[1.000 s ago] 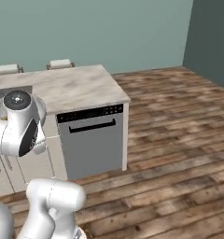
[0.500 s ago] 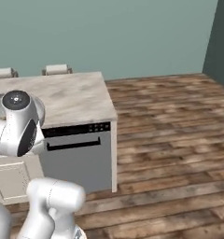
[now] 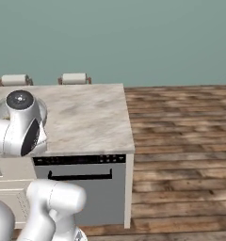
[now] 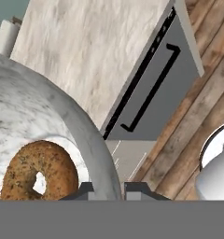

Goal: Pick up the heated bread from the toaster oven and place it in the bowl. Then move the bread bowl to the dining counter.

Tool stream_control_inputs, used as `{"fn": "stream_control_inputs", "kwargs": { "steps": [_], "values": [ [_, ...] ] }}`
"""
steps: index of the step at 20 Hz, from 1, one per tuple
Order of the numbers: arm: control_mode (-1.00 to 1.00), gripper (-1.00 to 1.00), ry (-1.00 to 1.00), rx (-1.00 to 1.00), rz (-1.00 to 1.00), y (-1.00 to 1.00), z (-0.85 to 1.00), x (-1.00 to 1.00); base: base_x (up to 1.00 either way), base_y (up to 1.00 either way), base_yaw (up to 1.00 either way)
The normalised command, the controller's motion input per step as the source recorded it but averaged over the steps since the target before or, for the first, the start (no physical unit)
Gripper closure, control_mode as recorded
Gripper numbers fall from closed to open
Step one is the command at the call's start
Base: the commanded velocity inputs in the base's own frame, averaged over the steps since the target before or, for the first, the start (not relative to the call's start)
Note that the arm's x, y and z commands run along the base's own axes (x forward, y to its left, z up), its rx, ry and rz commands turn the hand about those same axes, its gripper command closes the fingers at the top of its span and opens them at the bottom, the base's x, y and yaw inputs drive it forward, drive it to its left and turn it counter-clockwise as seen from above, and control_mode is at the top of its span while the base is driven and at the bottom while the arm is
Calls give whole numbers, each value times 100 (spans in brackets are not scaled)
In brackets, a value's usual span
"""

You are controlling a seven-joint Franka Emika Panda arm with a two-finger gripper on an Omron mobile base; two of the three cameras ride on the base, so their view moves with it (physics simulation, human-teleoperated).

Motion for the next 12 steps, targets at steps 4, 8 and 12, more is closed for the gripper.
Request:
{"fn": "stream_control_inputs", "kwargs": {
  "steps": [4,8,12],
  "values": [
    [-100,100,19,0,0,0,-19,100,0,0,0],
    [-100,100,29,0,0,2,-48,100,0,0,0],
    [-100,100,15,-7,-1,30,-46,100,0,0,0]
  ]
}}
